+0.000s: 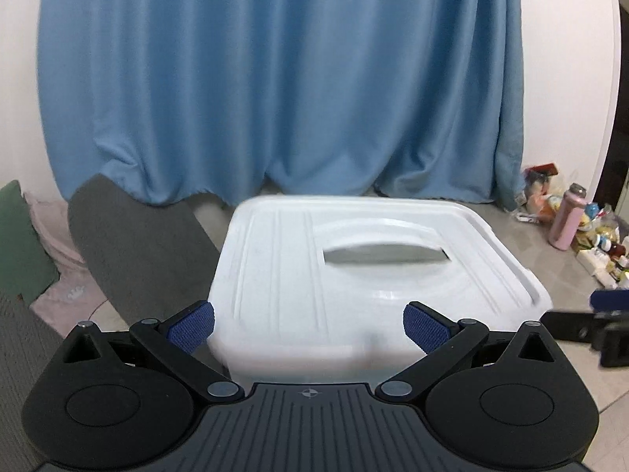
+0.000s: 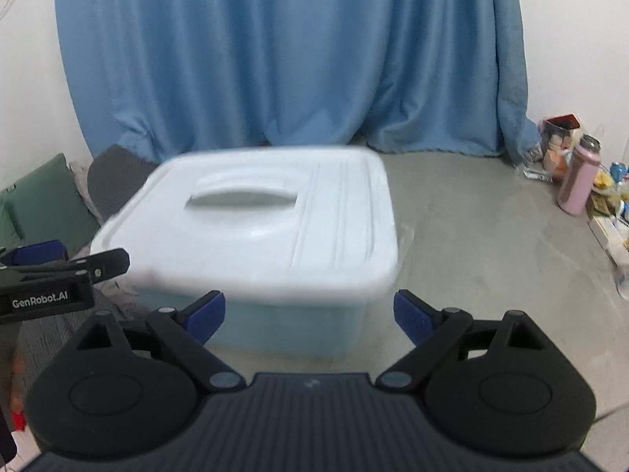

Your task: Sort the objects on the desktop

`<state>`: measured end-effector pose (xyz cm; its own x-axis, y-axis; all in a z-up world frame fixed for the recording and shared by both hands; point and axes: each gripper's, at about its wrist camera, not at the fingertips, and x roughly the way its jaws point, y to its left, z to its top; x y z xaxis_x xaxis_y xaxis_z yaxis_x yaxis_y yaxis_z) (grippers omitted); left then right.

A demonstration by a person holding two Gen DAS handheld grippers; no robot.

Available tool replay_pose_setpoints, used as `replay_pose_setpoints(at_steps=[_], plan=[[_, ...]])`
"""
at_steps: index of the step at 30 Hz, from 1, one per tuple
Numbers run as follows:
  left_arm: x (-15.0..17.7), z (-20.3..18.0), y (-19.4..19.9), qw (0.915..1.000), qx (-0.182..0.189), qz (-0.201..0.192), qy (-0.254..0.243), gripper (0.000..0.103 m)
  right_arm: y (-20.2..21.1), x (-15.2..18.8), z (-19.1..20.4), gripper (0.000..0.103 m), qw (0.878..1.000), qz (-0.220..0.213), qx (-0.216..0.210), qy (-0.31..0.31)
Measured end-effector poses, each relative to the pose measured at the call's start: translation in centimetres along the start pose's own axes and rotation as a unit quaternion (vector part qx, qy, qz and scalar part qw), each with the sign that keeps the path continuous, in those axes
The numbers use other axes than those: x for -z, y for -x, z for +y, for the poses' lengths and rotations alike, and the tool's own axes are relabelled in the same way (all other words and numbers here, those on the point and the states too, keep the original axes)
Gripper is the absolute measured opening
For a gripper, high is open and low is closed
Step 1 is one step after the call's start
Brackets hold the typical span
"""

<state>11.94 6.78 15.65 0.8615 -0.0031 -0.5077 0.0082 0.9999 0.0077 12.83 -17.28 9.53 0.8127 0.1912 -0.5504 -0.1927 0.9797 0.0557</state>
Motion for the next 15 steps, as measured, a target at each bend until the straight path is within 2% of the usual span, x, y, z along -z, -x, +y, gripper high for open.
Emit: replay_pose_setpoints(at_steps=[7, 11, 15], plan=[[6.8, -0.3, 3.0, 0.9998, -0.008, 0.018, 0.009, 0.103, 0.8, 5.9, 1.6, 0.093, 1.0, 0.015, 0.002, -0.001], [9.8, 0.4, 4.4, 0.9995, -0.016, 0.013, 0.024, 0.103, 1.1, 8.5, 2.0, 0.093, 1.0, 0.004, 0.006, -0.008], [12.2, 0.3, 5.2, 0.9995, -0.028, 0.006, 0.015, 0.103, 1.2, 10.7, 2.3, 0.093, 1.0, -0.012, 0.012, -0.018]])
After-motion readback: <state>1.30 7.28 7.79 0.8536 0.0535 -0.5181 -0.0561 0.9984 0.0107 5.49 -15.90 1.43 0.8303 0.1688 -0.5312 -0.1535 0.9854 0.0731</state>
